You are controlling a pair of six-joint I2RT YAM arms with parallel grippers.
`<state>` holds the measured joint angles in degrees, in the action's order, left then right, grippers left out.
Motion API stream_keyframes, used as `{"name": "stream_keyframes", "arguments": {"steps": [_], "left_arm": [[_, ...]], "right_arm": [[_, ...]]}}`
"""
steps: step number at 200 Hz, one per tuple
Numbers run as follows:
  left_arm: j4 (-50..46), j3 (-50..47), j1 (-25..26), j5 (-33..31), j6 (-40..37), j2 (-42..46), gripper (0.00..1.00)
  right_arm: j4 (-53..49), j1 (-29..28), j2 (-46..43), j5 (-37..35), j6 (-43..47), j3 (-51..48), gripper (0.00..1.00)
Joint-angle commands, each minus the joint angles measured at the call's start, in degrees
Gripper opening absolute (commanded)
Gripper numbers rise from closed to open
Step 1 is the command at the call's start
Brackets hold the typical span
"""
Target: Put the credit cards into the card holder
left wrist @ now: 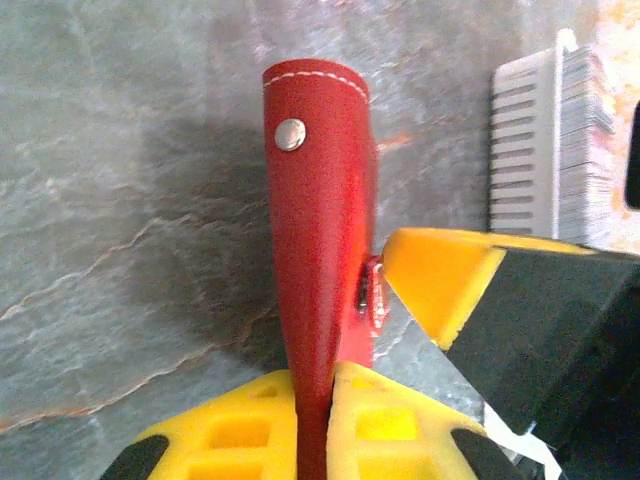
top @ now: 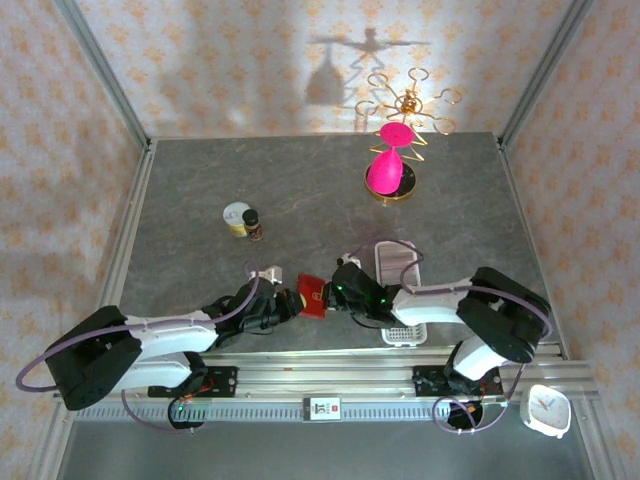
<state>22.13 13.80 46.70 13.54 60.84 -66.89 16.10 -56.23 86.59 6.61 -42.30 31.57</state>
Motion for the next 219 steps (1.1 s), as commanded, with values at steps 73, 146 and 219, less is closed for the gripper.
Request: {"name": "stream_keyframes", "arguments": {"steps": [73,146,219], "left_arm": [[-22.21,16.99,0.32,-14.44,-33.87,16.88,0.0],[-20.2,22.63,1.02,-9.85,-38.06,19.07,0.0],[-15.7,19.91,1.38,-9.12,-37.9,21.71,0.0]], "right_arm": [[-5.63,-0.25,-34.27,-11.19,6.09,1.13,0.64],[-18.28,-0.28,-30.56,-7.42,-0.76,12.71,0.72],[-17.16,-0.28,-22.94,-5.62,0.62,17.47,0.74]]}}
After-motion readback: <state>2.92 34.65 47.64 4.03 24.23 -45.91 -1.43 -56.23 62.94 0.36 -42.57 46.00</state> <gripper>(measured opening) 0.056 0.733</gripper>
